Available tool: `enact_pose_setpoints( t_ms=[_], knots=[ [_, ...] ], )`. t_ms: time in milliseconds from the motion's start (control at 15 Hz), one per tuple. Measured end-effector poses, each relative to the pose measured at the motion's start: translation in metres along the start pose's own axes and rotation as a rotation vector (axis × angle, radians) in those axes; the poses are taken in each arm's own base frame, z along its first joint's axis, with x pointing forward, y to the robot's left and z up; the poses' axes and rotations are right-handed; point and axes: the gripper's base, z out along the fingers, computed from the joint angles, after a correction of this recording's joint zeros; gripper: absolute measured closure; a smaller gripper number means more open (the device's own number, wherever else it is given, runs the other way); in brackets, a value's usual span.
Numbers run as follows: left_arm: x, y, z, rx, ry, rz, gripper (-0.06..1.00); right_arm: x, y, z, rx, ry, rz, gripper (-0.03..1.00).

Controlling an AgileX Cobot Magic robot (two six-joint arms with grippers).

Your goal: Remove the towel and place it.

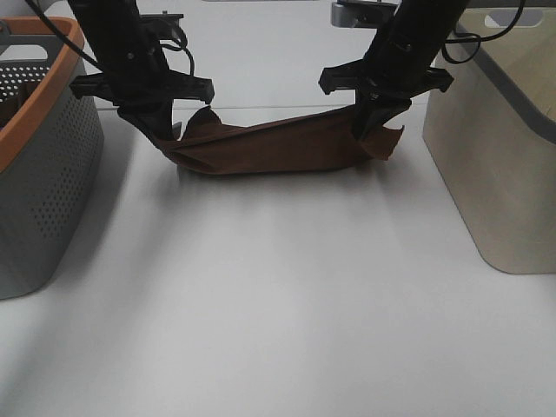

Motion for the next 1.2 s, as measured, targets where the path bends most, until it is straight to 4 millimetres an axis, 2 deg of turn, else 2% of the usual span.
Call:
enact_pose_setpoints(
  t_ms=[200,400,533,733,1000,1200],
  knots=[
    [0.0,0.0,0.003,0.007,0.013,-0.003,0.94,0.001,0.0,0.0,0.0,0.006,-0.001,0.97],
    [0.003,-0.003,0.024,0.015,0.067,0.001,0.94,0.001,0.007,0.006,0.051,0.024,-0.05,0.97],
    [0.015,-0.012,0.039,-0.002,0.128,0.046,0.94,0.003,0.013,0.018,0.101,0.068,-0.082,0.97],
    [0.03,-0.018,0.053,-0.015,0.195,0.065,0.94,0.009,0.015,0.024,0.106,0.141,-0.091,0.97],
    [0.035,-0.023,0.058,-0.026,0.214,0.085,0.94,0.035,0.009,0.054,0.101,0.279,-0.072,0.97],
    [0.038,-0.034,0.059,-0.035,0.217,0.117,0.94,0.049,0.006,0.069,0.106,0.324,-0.067,0.97]
  ],
)
